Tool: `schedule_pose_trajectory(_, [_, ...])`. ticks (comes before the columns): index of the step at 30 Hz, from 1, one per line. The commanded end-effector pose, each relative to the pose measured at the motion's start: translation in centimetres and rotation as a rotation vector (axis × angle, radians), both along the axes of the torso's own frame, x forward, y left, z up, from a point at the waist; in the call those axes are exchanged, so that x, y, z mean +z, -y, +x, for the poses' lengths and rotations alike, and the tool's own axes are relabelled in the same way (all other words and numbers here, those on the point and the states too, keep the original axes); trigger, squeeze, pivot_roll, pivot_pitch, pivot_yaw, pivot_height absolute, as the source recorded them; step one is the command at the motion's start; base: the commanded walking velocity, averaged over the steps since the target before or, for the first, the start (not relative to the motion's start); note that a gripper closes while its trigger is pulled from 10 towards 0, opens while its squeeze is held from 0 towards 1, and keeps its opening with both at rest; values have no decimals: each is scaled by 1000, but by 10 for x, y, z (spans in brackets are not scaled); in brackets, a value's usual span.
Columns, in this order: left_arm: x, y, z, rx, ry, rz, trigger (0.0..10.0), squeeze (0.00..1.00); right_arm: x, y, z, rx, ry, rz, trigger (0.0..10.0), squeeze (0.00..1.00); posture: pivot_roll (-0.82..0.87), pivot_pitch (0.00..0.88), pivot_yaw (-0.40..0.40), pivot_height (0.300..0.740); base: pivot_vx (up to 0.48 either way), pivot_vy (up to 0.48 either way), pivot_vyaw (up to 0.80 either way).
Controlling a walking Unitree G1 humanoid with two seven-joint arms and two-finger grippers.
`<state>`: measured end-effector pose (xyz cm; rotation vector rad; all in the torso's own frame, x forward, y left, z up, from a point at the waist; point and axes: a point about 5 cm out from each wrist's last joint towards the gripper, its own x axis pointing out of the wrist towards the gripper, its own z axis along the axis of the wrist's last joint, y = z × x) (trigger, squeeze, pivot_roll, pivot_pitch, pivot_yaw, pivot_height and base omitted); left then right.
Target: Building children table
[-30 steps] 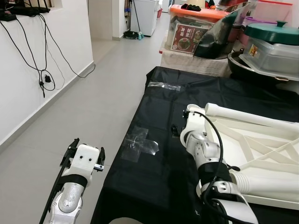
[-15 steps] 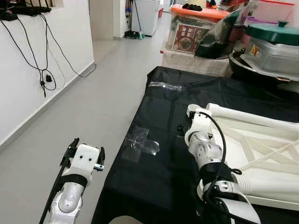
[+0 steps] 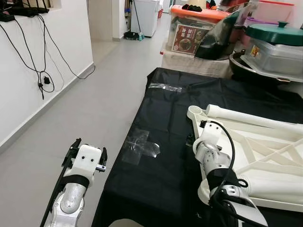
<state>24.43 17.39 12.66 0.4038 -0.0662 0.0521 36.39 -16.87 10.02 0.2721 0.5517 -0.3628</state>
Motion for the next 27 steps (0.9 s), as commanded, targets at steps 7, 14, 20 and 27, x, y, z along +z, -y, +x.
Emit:
schedule_pose_trajectory(7, [-5,3,-1,-14,-19,17,10000,0,-22,-11,-8,53,-103,42,10000,0,84,0,-123,740,0,0,0])
schedule_pose_trajectory(14, [-9,4,-1,-18,-32,22,10000,0,-24,-23,-7,158,-115,65,0,0,64,0,-120,740,0,0,0])
schedule_pose_trajectory(20, [-8,2,1,-14,-31,26,10000,0,-27,-22,-9,187,-128,64,0,0,56,0,-118,740,0,0,0])
schedule_pose_trajectory(27, [-10,6,2,-22,-37,27,10000,0,-31,-32,-14,424,-106,14,0,0,56,0,-112,740,0,0,0])
